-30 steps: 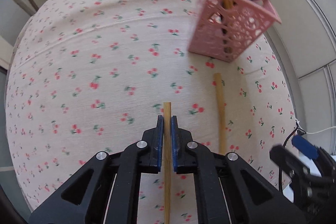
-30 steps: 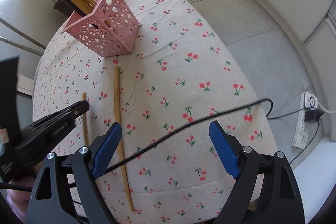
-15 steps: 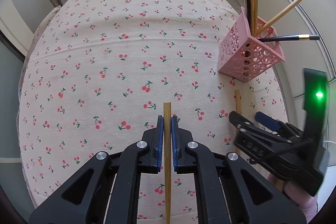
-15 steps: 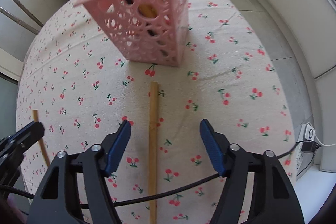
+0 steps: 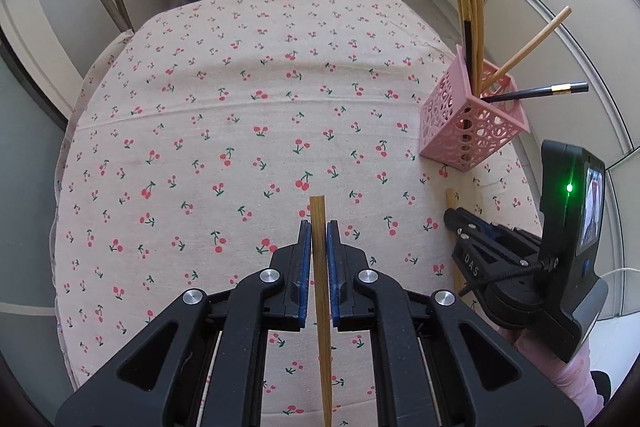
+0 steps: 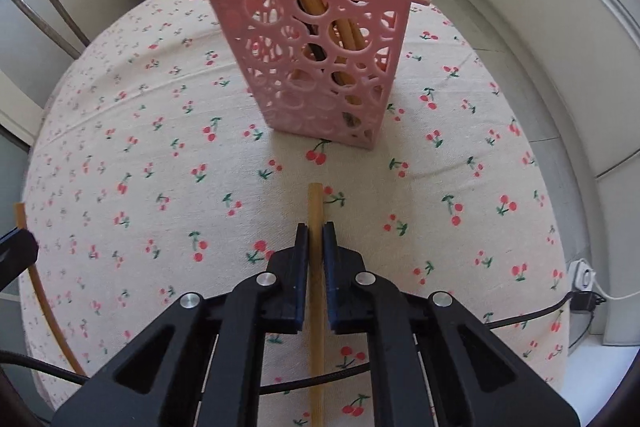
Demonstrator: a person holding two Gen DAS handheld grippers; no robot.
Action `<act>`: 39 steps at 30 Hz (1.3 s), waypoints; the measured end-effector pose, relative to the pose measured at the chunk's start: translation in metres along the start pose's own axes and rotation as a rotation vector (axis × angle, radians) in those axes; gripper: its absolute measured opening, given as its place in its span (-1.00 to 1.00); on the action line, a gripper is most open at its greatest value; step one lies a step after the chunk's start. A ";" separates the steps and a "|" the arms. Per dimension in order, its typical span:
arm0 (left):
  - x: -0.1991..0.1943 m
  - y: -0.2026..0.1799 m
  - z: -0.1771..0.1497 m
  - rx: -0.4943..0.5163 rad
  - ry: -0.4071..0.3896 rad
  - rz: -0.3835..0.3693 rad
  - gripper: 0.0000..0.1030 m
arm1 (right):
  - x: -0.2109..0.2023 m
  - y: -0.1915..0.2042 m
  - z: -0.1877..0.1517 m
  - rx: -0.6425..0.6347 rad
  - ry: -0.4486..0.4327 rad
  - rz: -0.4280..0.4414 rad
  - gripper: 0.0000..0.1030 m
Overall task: Organize utensils
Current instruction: 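Lift both wooden chopsticks up over the pink holder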
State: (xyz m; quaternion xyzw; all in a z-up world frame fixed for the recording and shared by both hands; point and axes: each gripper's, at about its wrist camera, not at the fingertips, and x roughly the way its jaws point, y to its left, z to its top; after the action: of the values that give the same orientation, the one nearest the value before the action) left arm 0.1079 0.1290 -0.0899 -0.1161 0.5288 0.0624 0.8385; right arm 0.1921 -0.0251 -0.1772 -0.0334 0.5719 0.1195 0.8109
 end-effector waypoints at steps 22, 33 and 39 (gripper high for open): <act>0.067 -0.029 -0.003 -0.024 0.214 -0.059 -0.29 | -0.158 -0.039 -0.042 -0.026 -0.334 0.163 -0.85; 0.107 -0.067 0.004 0.081 0.151 0.108 -0.19 | -0.195 -0.058 -0.041 -0.006 -0.442 0.264 -0.85; 0.100 -0.076 -0.004 0.129 0.107 0.077 -0.88 | -0.212 -0.058 -0.037 -0.002 -0.483 0.278 -0.85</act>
State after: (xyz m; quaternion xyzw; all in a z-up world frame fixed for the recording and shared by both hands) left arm 0.1649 0.0523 -0.1724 -0.0449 0.5799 0.0540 0.8117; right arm 0.1046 -0.1211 0.0039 0.0741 0.3609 0.2348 0.8995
